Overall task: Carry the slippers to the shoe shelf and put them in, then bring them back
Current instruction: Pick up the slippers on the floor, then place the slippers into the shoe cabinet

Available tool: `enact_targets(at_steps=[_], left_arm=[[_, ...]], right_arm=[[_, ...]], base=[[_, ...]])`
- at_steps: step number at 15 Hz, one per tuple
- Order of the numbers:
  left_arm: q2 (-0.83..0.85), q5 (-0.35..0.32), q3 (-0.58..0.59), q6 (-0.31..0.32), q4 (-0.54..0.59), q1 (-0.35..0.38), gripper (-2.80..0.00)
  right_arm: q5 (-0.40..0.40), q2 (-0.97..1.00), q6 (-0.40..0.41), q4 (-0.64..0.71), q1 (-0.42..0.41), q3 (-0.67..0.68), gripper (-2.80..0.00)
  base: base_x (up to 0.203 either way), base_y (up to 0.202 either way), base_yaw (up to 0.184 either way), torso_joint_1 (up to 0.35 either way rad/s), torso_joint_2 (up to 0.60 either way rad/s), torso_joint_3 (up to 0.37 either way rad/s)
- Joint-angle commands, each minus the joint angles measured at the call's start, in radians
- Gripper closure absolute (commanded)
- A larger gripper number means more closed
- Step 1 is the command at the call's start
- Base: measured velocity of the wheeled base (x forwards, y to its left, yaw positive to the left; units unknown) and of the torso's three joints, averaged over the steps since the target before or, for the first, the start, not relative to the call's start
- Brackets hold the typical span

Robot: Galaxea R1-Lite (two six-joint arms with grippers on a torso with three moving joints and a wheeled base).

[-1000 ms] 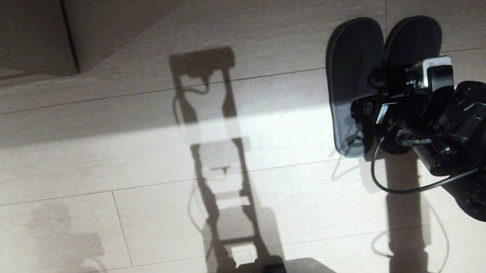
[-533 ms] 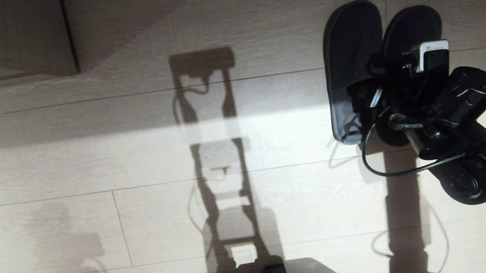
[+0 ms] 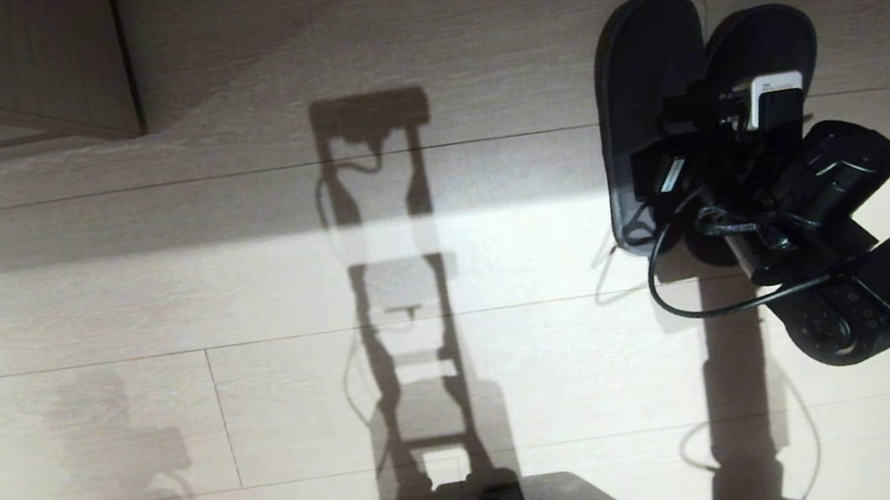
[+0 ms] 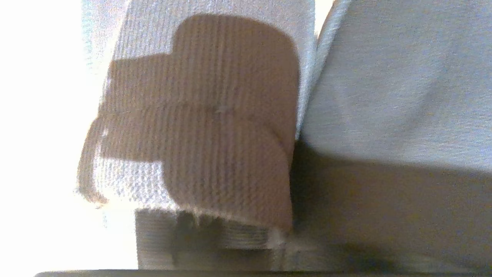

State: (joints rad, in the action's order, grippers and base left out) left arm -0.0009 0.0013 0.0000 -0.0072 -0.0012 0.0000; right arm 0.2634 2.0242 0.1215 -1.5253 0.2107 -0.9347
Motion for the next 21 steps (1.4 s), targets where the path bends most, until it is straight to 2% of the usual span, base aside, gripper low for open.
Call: enact_targets(at_steps=[1,6,9,16,21], left_arm=[[-0.001,0.000,0.000,0.000,0.000,0.000,0.00],[-0.001,0.000,0.000,0.000,0.000,0.000,0.00],[-0.001,0.000,0.000,0.000,0.000,0.000,0.00],[-0.001,0.000,0.000,0.000,0.000,0.000,0.00],[-0.001,0.000,0.000,0.000,0.000,0.000,0.00]], right_arm=[[-0.002,0.012,0.000,-0.005,0.000,-0.010,0.00],[-0.013,-0.020,0.008,0.000,0.000,-0.003,0.00],[-0.021,-0.203,0.011,0.051,0.000,0.056,0.00],[-0.024,-0.500,0.005,0.314,0.000,0.221,0.00],[-0.025,-0.833,0.001,0.588,0.002,0.328,0.00]], base=[[0.000,0.000,0.000,0.000,0.00,0.000],[0.000,0.000,0.000,0.000,0.00,0.000],[0.000,0.000,0.000,0.000,0.00,0.000],[0.000,0.000,0.000,0.000,0.00,0.000],[0.000,0.000,0.000,0.000,0.00,0.000]])
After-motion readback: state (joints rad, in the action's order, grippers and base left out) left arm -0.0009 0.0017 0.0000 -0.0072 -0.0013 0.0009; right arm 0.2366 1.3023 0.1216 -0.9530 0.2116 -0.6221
